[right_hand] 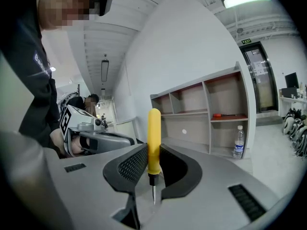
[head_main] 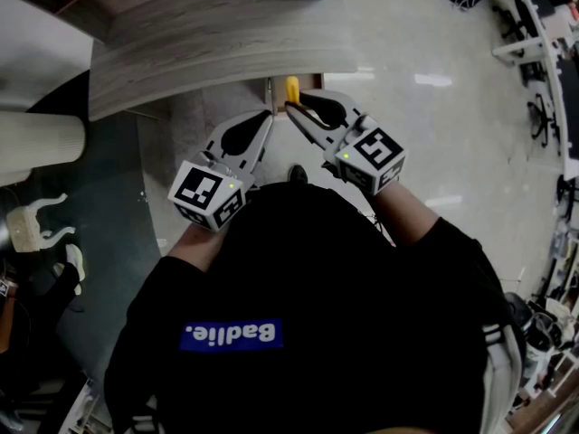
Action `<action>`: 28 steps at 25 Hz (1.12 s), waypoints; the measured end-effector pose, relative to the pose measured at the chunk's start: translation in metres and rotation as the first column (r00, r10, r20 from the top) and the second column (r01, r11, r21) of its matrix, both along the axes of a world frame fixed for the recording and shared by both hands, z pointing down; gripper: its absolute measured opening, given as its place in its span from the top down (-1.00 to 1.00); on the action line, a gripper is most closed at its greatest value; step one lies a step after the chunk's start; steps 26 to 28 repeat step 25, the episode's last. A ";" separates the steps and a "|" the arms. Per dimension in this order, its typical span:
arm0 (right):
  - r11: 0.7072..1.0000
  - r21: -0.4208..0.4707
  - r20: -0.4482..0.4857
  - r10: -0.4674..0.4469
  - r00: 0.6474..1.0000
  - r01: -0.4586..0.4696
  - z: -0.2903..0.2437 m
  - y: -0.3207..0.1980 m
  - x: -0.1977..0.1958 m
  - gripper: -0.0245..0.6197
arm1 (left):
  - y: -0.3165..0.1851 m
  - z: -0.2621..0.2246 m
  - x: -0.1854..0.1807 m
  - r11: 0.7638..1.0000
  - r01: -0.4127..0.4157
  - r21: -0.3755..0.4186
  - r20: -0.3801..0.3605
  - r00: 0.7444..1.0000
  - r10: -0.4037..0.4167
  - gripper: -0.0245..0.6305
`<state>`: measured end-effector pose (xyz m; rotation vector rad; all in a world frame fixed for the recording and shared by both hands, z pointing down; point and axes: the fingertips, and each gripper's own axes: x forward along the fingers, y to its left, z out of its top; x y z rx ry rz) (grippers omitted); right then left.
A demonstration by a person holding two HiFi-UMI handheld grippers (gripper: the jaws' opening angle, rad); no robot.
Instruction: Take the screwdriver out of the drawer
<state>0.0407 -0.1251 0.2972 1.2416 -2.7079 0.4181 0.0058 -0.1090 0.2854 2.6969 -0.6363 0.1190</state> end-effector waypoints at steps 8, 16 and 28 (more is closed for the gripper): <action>1.000 0.005 -0.004 -0.014 1.000 0.014 0.001 0.003 -0.003 0.62 | 0.003 0.001 -0.003 1.000 0.009 0.002 -0.003 1.000 -0.009 0.94; 1.000 -0.002 -0.005 -0.022 1.000 0.022 0.002 0.003 -0.006 0.62 | 0.006 0.001 -0.007 1.000 0.028 -0.002 -0.022 0.999 -0.028 0.94; 1.000 -0.003 -0.012 -0.031 0.999 0.031 0.002 0.017 -0.014 0.62 | 0.021 0.000 -0.015 0.999 0.031 0.009 -0.026 0.999 -0.030 0.94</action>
